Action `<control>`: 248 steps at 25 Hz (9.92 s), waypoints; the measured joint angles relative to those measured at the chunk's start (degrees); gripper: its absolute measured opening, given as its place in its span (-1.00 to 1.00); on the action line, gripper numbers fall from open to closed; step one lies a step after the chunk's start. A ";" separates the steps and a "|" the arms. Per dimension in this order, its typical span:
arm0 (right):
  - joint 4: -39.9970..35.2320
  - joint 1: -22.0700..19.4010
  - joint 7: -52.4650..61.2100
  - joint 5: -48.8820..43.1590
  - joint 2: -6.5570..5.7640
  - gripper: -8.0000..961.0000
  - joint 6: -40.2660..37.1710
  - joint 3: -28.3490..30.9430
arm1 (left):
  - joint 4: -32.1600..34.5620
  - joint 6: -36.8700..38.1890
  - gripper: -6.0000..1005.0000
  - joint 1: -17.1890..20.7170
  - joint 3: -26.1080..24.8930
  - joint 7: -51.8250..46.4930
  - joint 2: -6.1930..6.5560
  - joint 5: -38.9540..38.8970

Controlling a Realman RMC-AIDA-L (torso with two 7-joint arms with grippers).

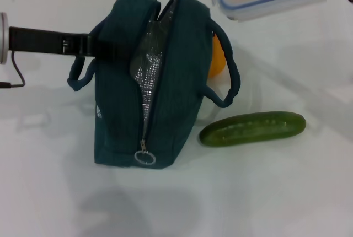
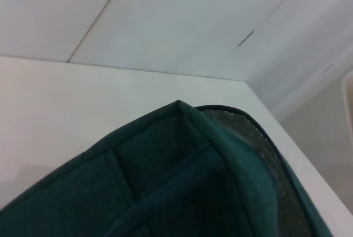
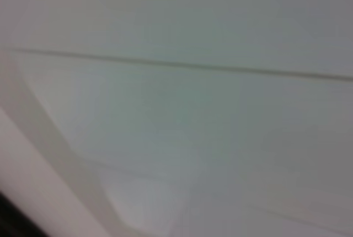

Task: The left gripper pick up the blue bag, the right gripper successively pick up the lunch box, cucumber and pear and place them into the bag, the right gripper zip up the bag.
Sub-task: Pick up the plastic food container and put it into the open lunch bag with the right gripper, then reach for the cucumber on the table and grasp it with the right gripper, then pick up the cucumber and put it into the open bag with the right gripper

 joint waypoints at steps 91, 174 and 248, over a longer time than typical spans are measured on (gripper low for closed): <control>-42.93 5.35 -16.68 -50.25 -9.31 0.82 12.69 -25.89 | -4.15 -3.03 -0.92 2.04 0.07 5.85 -0.43 -4.92; -45.10 13.85 -2.89 -86.16 -0.45 0.20 14.67 -34.06 | -4.90 -2.56 -0.92 2.95 0.16 7.68 -0.38 -7.79; -17.00 6.55 -54.76 9.94 0.52 0.20 26.23 -47.70 | -6.61 -3.36 -0.92 1.56 0.16 7.91 -0.48 -9.54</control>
